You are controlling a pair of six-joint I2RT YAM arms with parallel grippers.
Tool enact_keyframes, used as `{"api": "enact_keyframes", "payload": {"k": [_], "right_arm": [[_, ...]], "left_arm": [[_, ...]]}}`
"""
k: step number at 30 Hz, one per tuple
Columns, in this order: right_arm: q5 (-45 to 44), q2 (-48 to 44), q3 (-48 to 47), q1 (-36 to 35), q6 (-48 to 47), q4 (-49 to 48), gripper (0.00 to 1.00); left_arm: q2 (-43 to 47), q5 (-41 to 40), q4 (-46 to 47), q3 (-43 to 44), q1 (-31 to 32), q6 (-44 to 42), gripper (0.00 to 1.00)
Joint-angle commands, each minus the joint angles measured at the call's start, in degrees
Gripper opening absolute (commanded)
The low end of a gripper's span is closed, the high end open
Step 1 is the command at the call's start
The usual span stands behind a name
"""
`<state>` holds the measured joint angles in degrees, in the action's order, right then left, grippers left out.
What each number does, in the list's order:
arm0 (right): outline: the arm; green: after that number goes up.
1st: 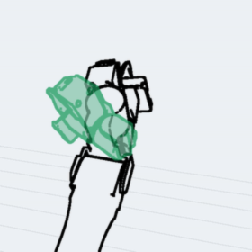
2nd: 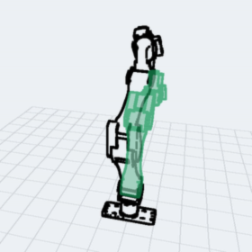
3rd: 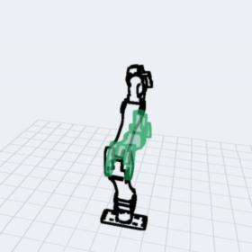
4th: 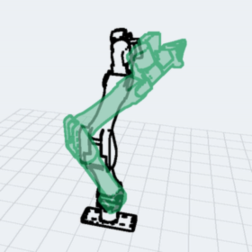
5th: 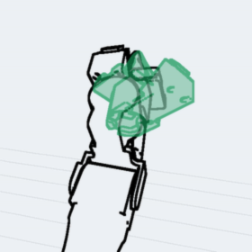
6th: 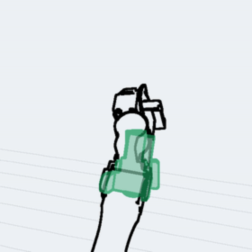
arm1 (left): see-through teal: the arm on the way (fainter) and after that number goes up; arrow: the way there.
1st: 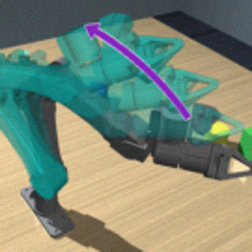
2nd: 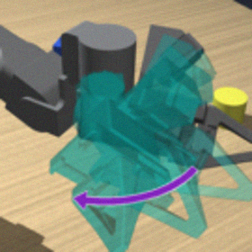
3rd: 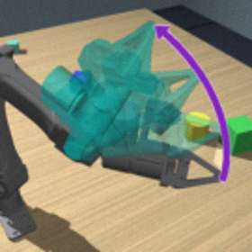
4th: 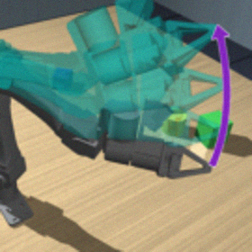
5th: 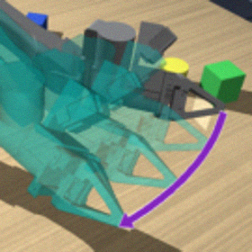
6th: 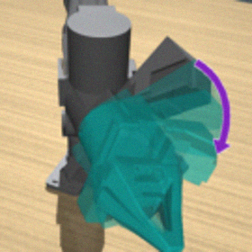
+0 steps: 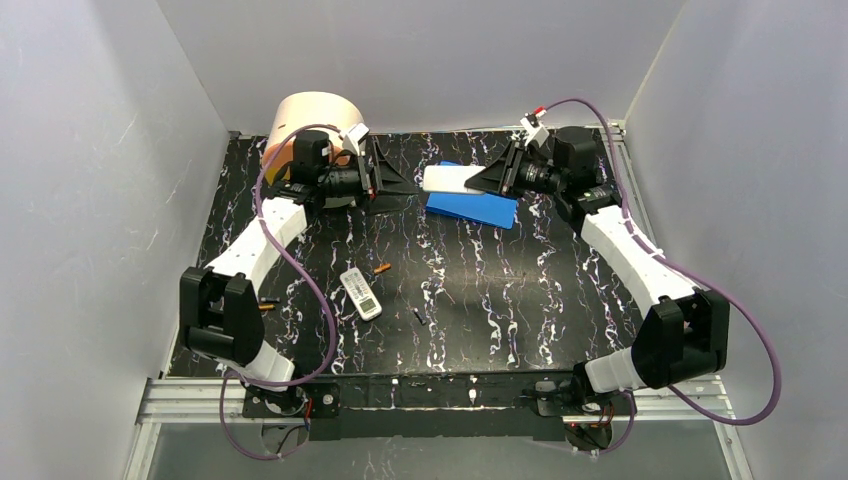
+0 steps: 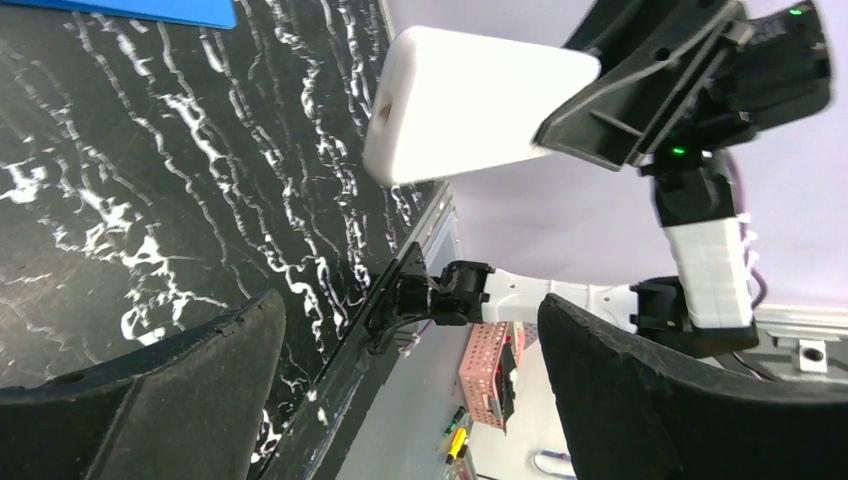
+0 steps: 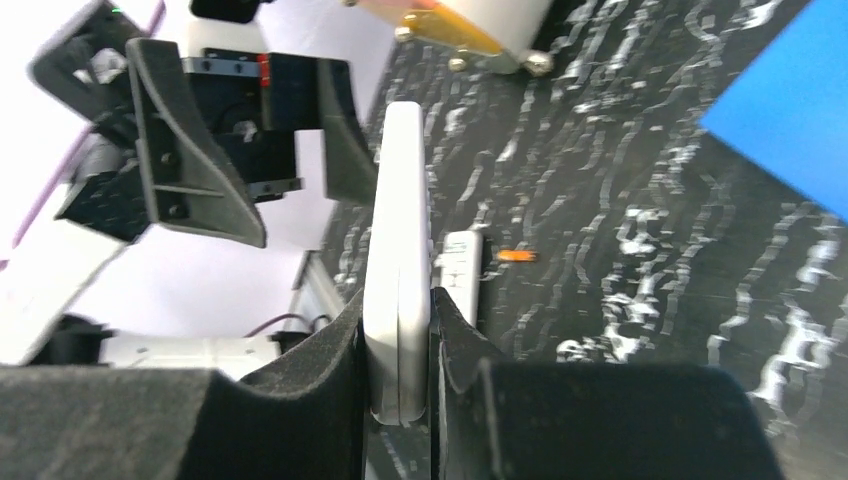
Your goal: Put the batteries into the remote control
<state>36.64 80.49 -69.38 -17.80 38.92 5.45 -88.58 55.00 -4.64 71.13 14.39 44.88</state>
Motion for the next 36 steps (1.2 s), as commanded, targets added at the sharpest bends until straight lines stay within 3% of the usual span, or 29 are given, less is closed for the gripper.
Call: {"api": "enact_keyframes", "payload": {"k": [1,6,9,12,19,27,36], "right_arm": [[10.0,-1.2,3.7,-0.4,14.0,-18.3,0.01],[12.9,0.5,4.7,-2.0,16.8,-22.9,0.01],[14.9,1.4,5.9,-2.9,22.1,-29.8,0.01],[16.2,2.1,6.2,-3.5,23.9,-32.7,0.01],[19.3,3.0,6.5,-4.0,24.6,-33.6,0.01],[16.5,4.5,6.4,-6.2,26.3,-35.7,0.01],[13.0,8.2,3.8,-10.9,28.8,-40.5,0.05]], "left_arm": [[0.2,7.5,8.4,-1.1,0.8,5.5,0.93],[-0.8,7.2,8.6,1.1,3.5,6.1,0.92],[-1.9,6.4,8.7,2.1,4.4,7.1,0.86],[-1.9,6.0,10.9,2.1,4.6,9.9,0.72],[-2.8,9.0,32.7,-1.5,3.7,25.6,0.41],[-2.2,10.8,35.0,-3.0,6.8,26.4,0.02],[-2.6,10.2,35.0,-3.2,10.6,25.1,0.0]]}}
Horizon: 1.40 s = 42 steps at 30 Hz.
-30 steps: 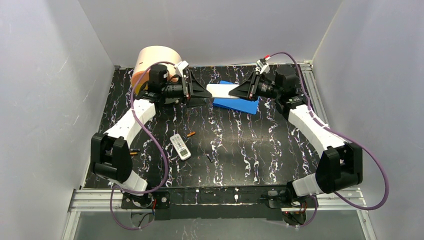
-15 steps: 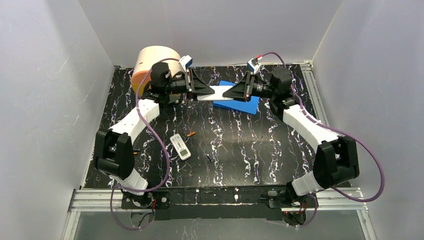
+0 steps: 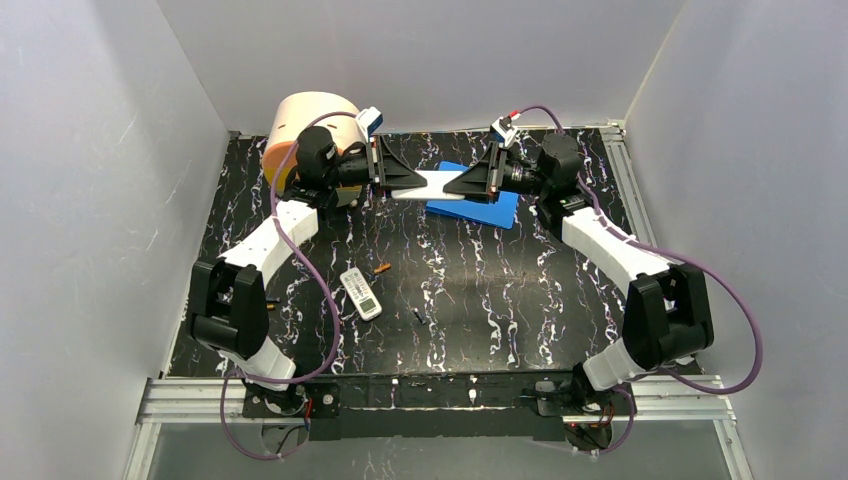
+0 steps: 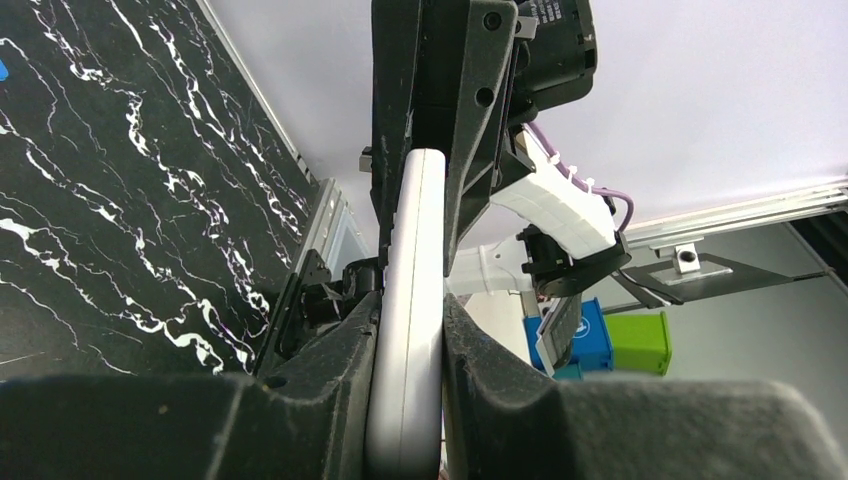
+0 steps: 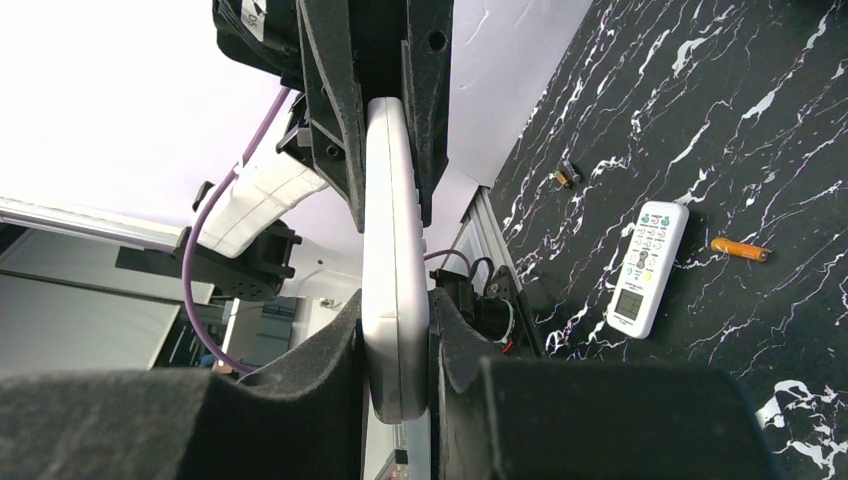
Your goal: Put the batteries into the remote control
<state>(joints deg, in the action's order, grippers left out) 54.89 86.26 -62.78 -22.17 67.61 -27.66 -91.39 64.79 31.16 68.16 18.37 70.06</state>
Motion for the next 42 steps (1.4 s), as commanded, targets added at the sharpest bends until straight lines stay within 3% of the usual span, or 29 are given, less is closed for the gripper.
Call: {"api": "enact_keyframes", "payload": {"k": [1,4,9,17,21,25,28,33,37,39,42], "right_arm": [[-5.6,2.7,-3.1,-6.9,0.5,-8.2,0.06],[-6.8,2.8,-2.8,-7.1,1.8,-10.7,0.1],[-9.0,1.7,-1.6,-7.1,1.9,-10.7,0.31],[-11.7,-1.0,0.3,-5.0,0.2,-7.5,0.48],[-10.8,-3.6,2.7,-1.3,1.6,-9.1,0.71],[-6.4,-5.1,3.5,1.4,1.6,-10.3,0.79],[-3.4,-5.4,3.7,2.0,0.5,-10.0,0.72],[-3.2,-6.6,6.0,2.7,2.1,-13.2,0.47],[-3.9,-6.7,7.2,3.0,5.8,-18.4,0.4],[-4.5,-6.5,7.3,3.0,5.9,-18.2,0.29],[-4.1,-5.9,6.1,2.4,3.6,-14.6,0.21]], "left_arm": [[0.2,0.3,-0.8,-0.1,6.7,-0.1,0.0],[0.3,0.2,-0.8,0.4,6.7,-0.6,0.0],[-0.1,-0.4,-0.8,1.3,6.7,-0.2,0.0],[-0.4,-0.8,-0.8,2.6,4.3,0.5,0.0],[0.0,0.5,-0.8,3.1,1.6,0.8,0.0],[0.2,2.0,-0.7,3.3,0.6,1.2,0.0],[0.1,2.1,-0.6,3.4,0.6,1.8,0.0],[0.0,2.3,0.9,3.4,0.4,3.2,0.0],[-0.3,2.8,2.0,3.3,0.1,4.2,0.0],[-0.4,2.9,2.5,3.4,0.2,4.5,0.0],[-0.2,2.8,2.9,3.0,0.6,4.5,0.0]]}}
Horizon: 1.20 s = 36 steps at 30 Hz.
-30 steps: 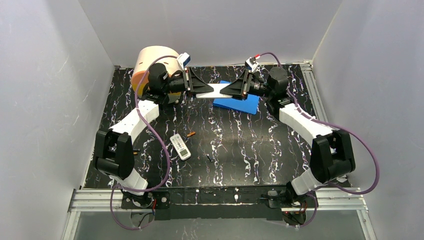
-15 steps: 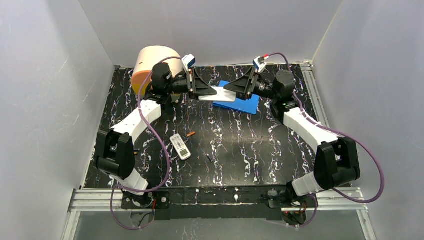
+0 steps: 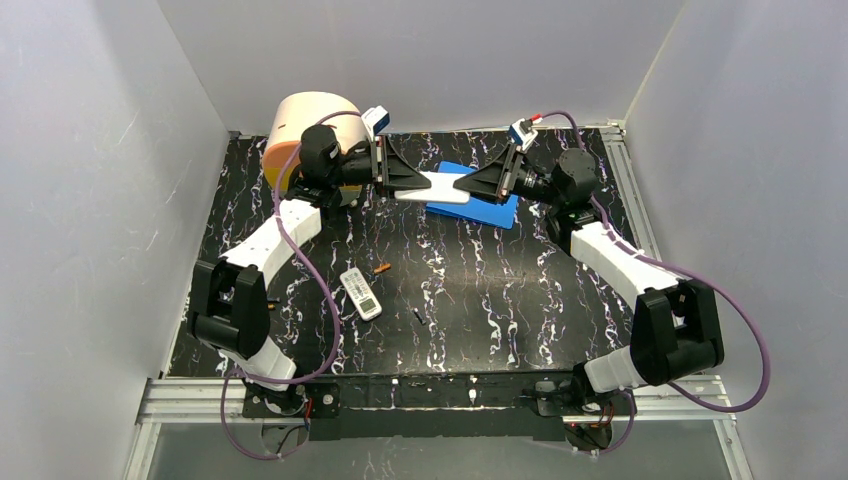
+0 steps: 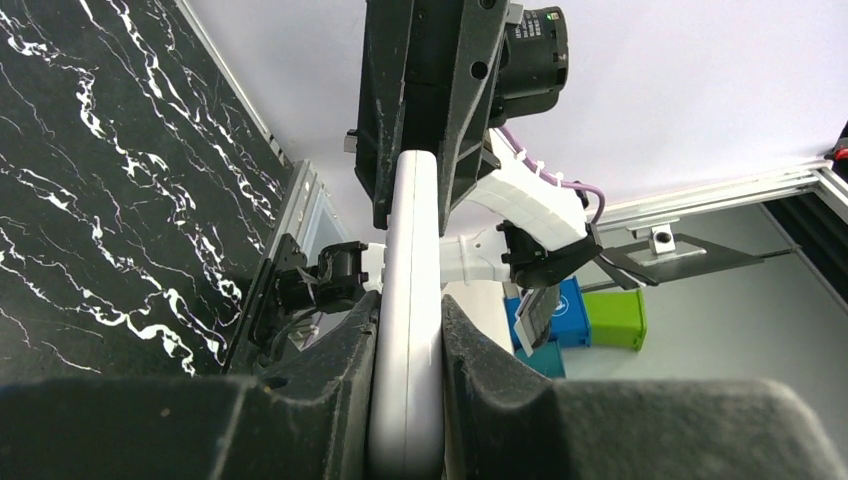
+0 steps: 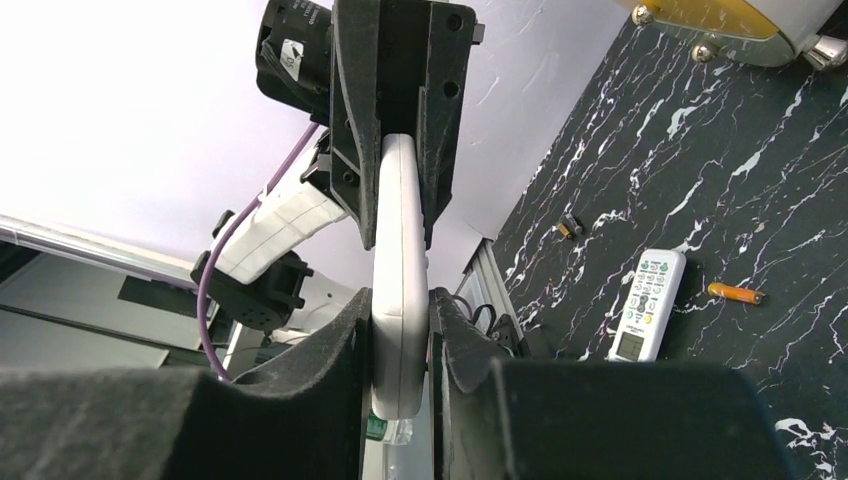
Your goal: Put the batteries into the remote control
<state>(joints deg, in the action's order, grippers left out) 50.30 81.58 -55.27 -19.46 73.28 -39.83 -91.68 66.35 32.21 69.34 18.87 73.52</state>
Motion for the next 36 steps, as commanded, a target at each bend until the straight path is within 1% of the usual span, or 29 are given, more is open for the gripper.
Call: {"api": "enact_keyframes", "payload": {"k": [1,3,5,7,10,17,21,22,25,26,27,30,33,34,36], "right_arm": [[0.4,-0.9,-2.3,-0.9,-4.0,0.1,0.21],[-0.6,-0.7,-4.9,-2.6,-9.4,6.9,0.19],[-1.2,-0.2,-6.9,-3.9,-12.5,11.1,0.19],[-1.2,0.1,-7.2,-4.1,-12.4,10.8,0.2],[-0.7,0.2,-7.3,-4.1,-12.1,9.6,0.27],[-0.9,-0.3,-6.9,-4.1,-12.1,8.9,0.35],[-0.9,-0.7,-6.2,-3.5,-12.2,9.5,0.44],[0.0,-0.7,-6.6,-3.0,-12.8,10.1,0.5],[5.1,-0.7,-9.3,-1.6,-19.2,15.3,0.68],[7.0,-0.8,-10.4,-1.5,-22.0,17.1,0.73],[8.5,-0.9,-11.6,-1.5,-25.0,19.6,0.76],[12.7,-1.2,-15.2,-1.8,-36.8,30.7,0.79],[14.6,-1.4,-18.0,-1.8,-51.6,46.6,0.79],[15.4,-1.4,-18.4,-1.9,-54.6,49.5,0.78],[16.5,-1.5,-18.3,-2.4,-56.6,51.1,0.78]], "left_arm": [[0.0,1.1,1.9,1.7,0.7,0.8,0.0],[-0.1,1.0,1.9,1.5,1.9,0.4,0.0],[-0.4,0.4,1.9,1.3,2.7,0.4,0.0],[-0.5,-0.1,1.9,1.2,2.9,0.1,0.0],[-0.8,0.0,2.0,1.9,2.9,0.0,0.0],[-0.7,0.0,2.0,2.7,2.6,-0.4,0.0],[-0.6,1.4,2.0,3.2,1.5,-0.7,0.0],[-0.4,2.1,2.0,3.3,1.3,-0.9,0.0],[0.1,5.3,2.0,3.0,0.6,-2.7,0.0],[0.3,6.7,2.0,2.6,0.5,-3.8,0.0],[0.4,8.6,2.1,2.1,0.5,-5.0,0.0],[1.0,13.5,2.2,0.2,-0.1,-8.5,0.0],[2.2,16.5,2.2,-1.5,-0.4,-11.8,0.0],[2.5,17.3,2.2,-1.8,-0.4,-12.6,0.0],[3.1,17.9,2.2,-2.3,-0.5,-13.5,0.0]]}}
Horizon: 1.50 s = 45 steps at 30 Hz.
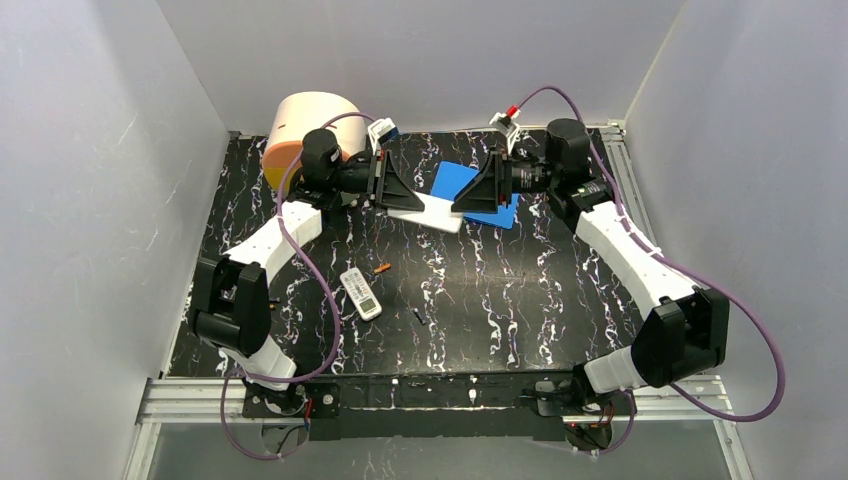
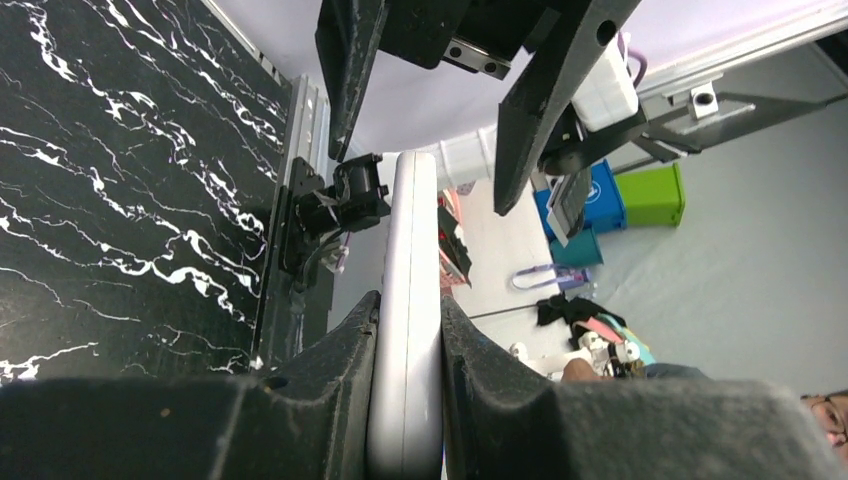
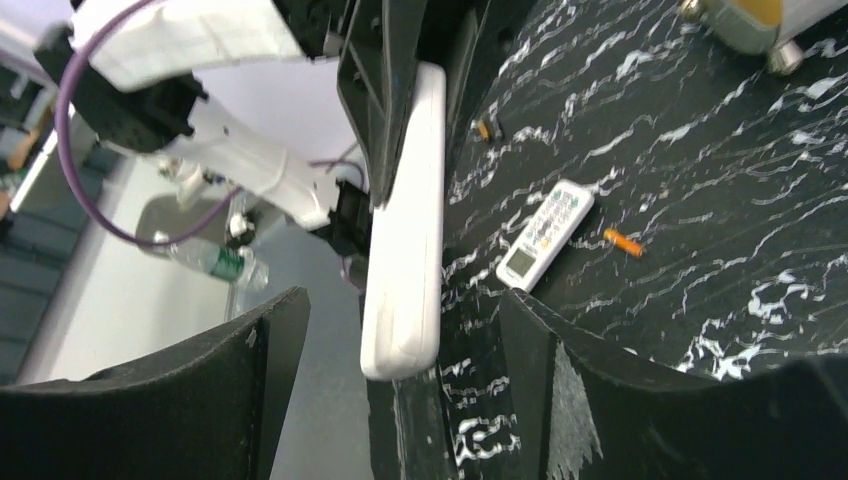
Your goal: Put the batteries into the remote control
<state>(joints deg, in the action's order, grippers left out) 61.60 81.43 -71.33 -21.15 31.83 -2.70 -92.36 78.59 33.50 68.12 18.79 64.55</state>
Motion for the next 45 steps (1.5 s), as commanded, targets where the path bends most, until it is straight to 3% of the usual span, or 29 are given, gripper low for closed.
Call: {"api": "enact_keyframes", "payload": {"k": [1,10,14,18,21,24,25,26,28,29,30,32,33,36,41,45], "right_arm": [[5.4,-1.3,-2.2,-0.8,-15.4,14.0,0.77],[1.5,4.2,-10.8,-5.2,-24.3,27.5,0.72],[0.9,6.3,-12.5,-6.1,-23.3,28.3,0.59],[1.4,7.6,-13.6,-6.9,-21.6,27.8,0.56],[1.7,8.8,-14.6,-7.9,-20.9,28.0,0.43],[2.5,9.7,-14.6,-8.2,-20.2,28.3,0.15],[2.4,9.4,-14.4,-8.2,-20.1,27.9,0.09],[2.0,9.0,-13.9,-8.3,-19.7,27.1,0.02],[0.7,7.6,-12.5,-8.2,-18.7,25.0,0.01],[-0.8,6.9,-12.0,-8.1,-18.5,24.5,0.01],[-2.4,6.2,-11.4,-8.0,-18.3,24.2,0.01],[-6.4,5.0,-10.1,-7.3,-17.8,24.2,0.01],[-9.0,4.3,-9.2,-6.8,-17.5,24.1,0.01],[-20.3,0.2,-5.8,-6.3,-17.9,25.2,0.01],[-51.7,-3.6,-0.3,-6.1,-20.6,33.0,0.01],[-82.5,-2.7,3.3,-6.1,-20.2,37.9,0.01]], "left_arm": [[3.9,6.0,0.9,-1.1,-0.3,-5.0,0.0],[5.9,6.2,1.0,-2.9,-0.2,-6.7,0.0],[6.2,5.7,0.9,-3.8,-0.2,-6.8,0.0],[6.6,5.1,0.8,-4.4,-0.2,-6.9,0.0],[6.6,4.5,0.5,-4.6,-0.2,-7.0,0.0],[6.6,2.8,-0.4,-4.8,-0.3,-7.7,0.0],[6.6,2.0,-1.1,-4.8,-0.4,-8.0,0.05],[6.7,1.0,-1.9,-4.8,-0.5,-8.8,0.17],[7.5,-1.5,-5.3,-4.8,-0.8,-11.8,0.43],[8.0,-3.1,-8.8,-4.6,-0.8,-14.7,0.6],[8.7,-5.3,-16.1,-3.9,-1.0,-19.1,0.72],[10.1,-11.9,-30.5,-1.6,-0.9,-29.8,0.92],[10.4,-17.2,-40.5,0.6,-0.9,-36.1,0.98],[9.8,-28.6,-53.5,3.6,-2.1,-44.0,0.98],[13.3,-36.8,-51.1,-1.7,-6.7,-38.7,0.98],[16.1,-41.5,-52.1,-3.2,-6.9,-38.5,0.99]]}}
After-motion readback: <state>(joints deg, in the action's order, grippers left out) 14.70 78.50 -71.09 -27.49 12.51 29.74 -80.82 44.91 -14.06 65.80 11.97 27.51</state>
